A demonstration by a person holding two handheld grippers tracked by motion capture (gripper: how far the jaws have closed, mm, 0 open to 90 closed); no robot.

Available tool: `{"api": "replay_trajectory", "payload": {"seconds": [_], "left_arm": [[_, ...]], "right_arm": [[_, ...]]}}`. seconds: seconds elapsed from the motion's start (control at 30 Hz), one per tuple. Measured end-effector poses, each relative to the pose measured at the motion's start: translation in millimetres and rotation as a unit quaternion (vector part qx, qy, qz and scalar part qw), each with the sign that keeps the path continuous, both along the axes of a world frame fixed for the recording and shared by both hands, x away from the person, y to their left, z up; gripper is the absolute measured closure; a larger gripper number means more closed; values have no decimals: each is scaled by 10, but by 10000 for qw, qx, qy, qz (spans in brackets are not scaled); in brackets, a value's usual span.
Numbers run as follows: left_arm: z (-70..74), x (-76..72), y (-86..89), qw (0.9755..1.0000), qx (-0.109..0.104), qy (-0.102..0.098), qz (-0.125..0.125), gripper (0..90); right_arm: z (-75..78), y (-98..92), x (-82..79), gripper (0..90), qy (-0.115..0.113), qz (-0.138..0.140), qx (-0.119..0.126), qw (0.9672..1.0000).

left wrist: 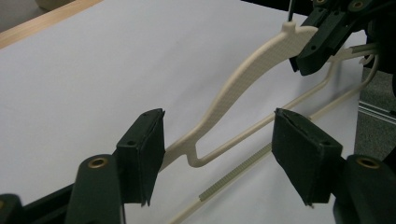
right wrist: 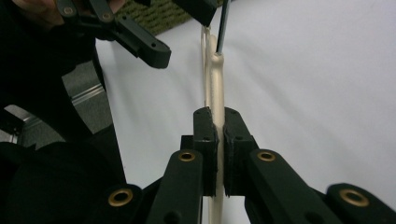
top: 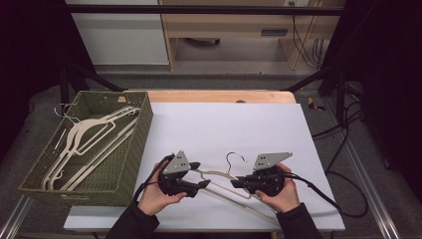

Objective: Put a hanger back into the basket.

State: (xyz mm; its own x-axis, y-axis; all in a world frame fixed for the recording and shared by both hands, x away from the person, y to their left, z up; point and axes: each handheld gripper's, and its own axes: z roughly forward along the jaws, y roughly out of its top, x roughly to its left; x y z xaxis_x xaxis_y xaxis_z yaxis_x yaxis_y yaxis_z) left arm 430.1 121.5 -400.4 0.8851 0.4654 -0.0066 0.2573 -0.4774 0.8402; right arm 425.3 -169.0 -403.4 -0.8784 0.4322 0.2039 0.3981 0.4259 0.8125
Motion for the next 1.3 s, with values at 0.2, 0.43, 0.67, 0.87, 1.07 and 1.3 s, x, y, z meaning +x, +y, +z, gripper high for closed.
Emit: {"api": "replay_trajectory", "payload": {"seconds": [0.2,0.43,0.67,0.87,1.07,1.3], "left_arm": [[4,8,-32,9999,77,-11,-87,356],[-37,-17,-104,9987,203,82,-453,547],[-35,-63,-139,9969,516,-149,-578,704],[-4,-115,-170,9964,549,-109,-640,792],[-13,-144,-198,9963,450,100,-720,858],[12,-130,-139,9983,320,155,-458,862]], "right_arm": [[47,48,-39,869,-63,218,84,9997],[38,161,-77,869,-42,524,8,9986],[27,165,-70,849,-99,414,-113,9990],[33,152,-69,708,-502,-4,-244,9984],[32,126,-69,554,-960,-286,-269,9946],[120,-61,-71,477,-797,-672,109,9945]]}}
